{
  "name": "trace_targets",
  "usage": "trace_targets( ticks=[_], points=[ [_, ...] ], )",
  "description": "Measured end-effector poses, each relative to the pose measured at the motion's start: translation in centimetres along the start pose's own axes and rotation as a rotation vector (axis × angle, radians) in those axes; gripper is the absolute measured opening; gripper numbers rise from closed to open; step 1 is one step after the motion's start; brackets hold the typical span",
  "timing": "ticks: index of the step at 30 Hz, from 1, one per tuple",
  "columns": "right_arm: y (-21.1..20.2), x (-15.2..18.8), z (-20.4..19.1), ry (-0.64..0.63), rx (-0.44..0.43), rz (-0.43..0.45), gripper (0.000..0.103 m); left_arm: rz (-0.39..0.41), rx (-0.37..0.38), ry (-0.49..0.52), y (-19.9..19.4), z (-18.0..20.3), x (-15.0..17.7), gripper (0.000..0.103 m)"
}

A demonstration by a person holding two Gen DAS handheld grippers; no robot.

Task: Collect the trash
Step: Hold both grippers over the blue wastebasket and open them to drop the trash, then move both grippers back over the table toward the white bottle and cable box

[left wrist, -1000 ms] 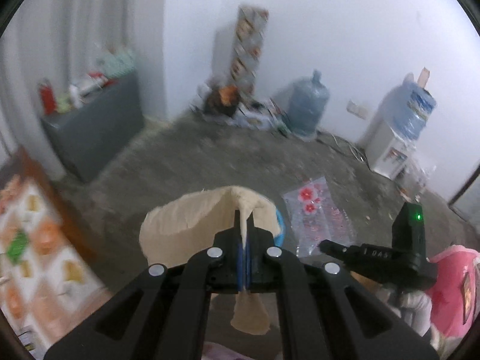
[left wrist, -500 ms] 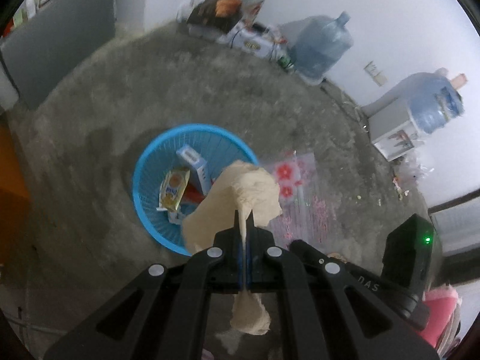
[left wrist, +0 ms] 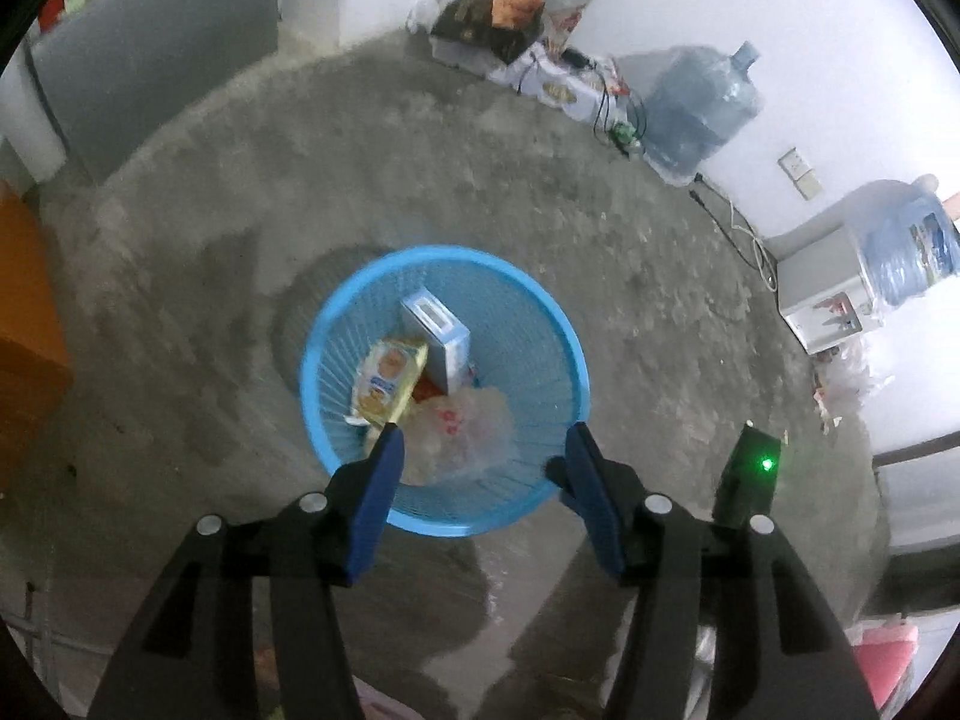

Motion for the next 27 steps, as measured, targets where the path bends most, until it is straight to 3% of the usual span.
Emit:
trace_targets(
  ticks=[8, 11, 16, 23, 27],
  points=[
    [-6.5, 1.9, -0.4, -0.06, -0.051, 0.097, 0.05, 0.136, 0.021, 0.033, -10.2, -0.9, 1.9, 0.054],
    [-8.7, 4.4, -1.6, -0.122, -0.063, 0.115, 0.05, 0.191, 0.021, 0.062, -14.9, -1.3, 4.1, 0.055],
    [-11.3, 9.8, -5.2, -0.303, -0.053, 0.12, 0.054, 0.288, -0.065, 0.102, -22.7, -3.1, 10.0, 0.057],
    [-13.7, 17.6, -13.5, -0.651, -0.073, 0.083, 0.066, 0.473, -0.213, -0.036, -33.7, -9.2, 19.4, 0.061],
    [-15.3, 21.3, -16.9, -0.772, -0.119, 0.063, 0.07, 0.567, -0.298, -0.172, -39.9, -13.0, 25.7, 0.065]
  ],
)
Point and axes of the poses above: each gripper's, at about its wrist camera, not at the fingertips, and y roughly the way its jaws point, z to its right, x to its underside, the point moved 5 cm from there along y, roughly the way its jaws point, and after that the axes turned 1 degree about y, right-handed, at the moved point
